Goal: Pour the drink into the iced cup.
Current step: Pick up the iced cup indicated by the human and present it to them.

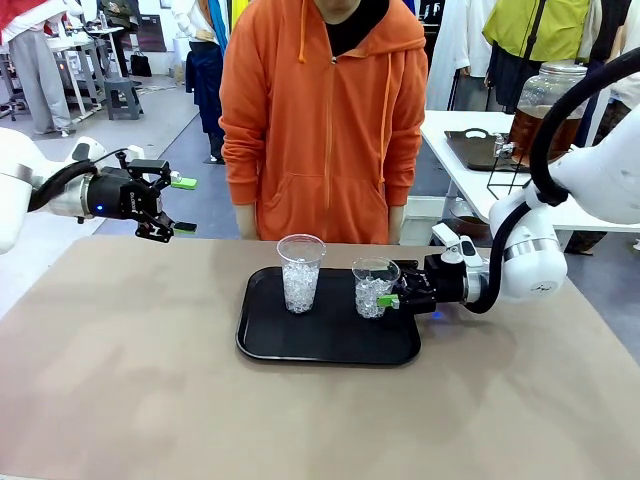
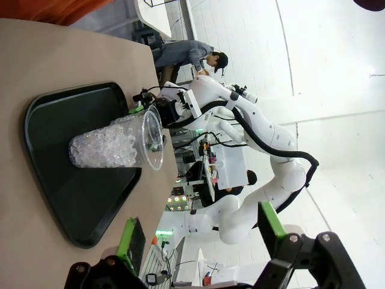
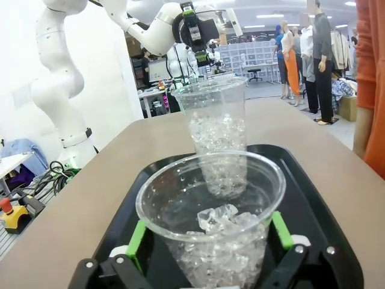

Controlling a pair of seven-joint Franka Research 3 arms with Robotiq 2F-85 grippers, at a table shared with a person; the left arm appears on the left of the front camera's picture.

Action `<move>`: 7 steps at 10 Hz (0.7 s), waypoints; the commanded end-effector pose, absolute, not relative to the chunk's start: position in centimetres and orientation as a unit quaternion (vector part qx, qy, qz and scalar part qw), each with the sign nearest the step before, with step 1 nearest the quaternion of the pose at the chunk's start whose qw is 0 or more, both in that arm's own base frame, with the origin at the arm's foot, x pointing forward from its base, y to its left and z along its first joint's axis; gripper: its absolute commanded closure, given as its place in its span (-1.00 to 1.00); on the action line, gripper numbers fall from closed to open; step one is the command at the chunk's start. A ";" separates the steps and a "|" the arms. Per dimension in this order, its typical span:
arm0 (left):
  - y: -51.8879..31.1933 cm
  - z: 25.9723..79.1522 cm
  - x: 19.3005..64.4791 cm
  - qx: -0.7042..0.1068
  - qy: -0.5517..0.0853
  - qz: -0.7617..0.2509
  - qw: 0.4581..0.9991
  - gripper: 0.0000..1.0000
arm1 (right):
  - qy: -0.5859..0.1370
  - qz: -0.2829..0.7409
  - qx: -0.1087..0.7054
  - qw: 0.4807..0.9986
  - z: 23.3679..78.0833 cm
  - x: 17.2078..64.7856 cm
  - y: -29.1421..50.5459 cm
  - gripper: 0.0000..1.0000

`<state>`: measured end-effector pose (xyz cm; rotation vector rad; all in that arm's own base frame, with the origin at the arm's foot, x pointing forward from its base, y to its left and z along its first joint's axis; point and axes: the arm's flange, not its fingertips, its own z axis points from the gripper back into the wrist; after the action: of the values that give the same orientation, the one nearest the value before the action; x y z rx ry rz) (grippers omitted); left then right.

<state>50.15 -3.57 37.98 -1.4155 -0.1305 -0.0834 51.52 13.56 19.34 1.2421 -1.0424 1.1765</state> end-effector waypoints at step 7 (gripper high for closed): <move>-3.6 38.0 49.9 -0.648 -0.067 -0.044 0.758 -1.00 | -0.433 0.482 0.538 0.540 20.3 52.1 14.0 -0.61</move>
<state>50.15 -3.57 37.98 -1.4155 -0.1305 -0.0834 51.50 13.61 19.39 1.2493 -1.0372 1.1707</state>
